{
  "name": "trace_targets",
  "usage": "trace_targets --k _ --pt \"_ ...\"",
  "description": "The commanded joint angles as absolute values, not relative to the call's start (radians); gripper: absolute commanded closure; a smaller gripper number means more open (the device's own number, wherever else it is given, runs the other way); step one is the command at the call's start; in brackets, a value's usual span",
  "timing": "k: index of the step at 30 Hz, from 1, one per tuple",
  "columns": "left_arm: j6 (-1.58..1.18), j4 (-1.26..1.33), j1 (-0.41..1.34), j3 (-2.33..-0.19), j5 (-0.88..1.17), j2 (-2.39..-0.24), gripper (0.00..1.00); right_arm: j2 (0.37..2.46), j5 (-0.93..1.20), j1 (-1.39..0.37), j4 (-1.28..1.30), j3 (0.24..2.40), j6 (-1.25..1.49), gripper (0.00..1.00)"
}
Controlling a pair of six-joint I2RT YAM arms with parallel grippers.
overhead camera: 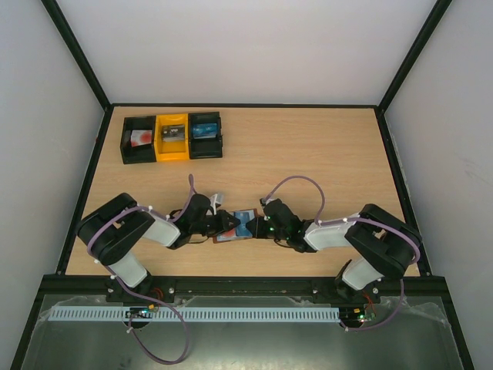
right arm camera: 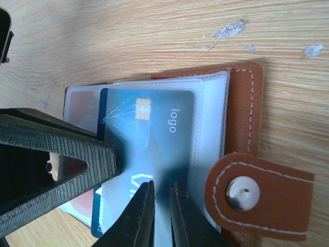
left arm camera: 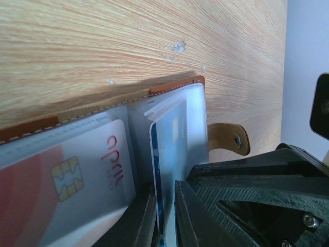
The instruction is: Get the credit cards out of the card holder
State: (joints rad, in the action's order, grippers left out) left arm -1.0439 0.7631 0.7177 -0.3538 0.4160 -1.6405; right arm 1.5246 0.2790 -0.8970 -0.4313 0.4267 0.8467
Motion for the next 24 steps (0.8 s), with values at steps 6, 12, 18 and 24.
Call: trace_targets --k 6,12,18,24 --pt "-1.100 0.891 0.724 -0.330 0.484 -1.615 0.86 1.569 0.244 -0.889 -0.351 0.393 0.849 0.89" --pt "-1.107 0.889 0.718 -0.313 0.474 -1.582 0.85 1.571 0.235 -0.887 -0.339 0.394 0.844 0.89" --pt "-1.100 0.872 0.713 -0.304 0.466 -1.571 0.92 1.583 0.240 -0.884 -0.342 0.400 0.840 0.89" --pt "-1.093 0.851 0.709 -0.297 0.446 -1.569 0.97 1.588 0.235 -0.883 -0.345 0.395 0.844 0.89"
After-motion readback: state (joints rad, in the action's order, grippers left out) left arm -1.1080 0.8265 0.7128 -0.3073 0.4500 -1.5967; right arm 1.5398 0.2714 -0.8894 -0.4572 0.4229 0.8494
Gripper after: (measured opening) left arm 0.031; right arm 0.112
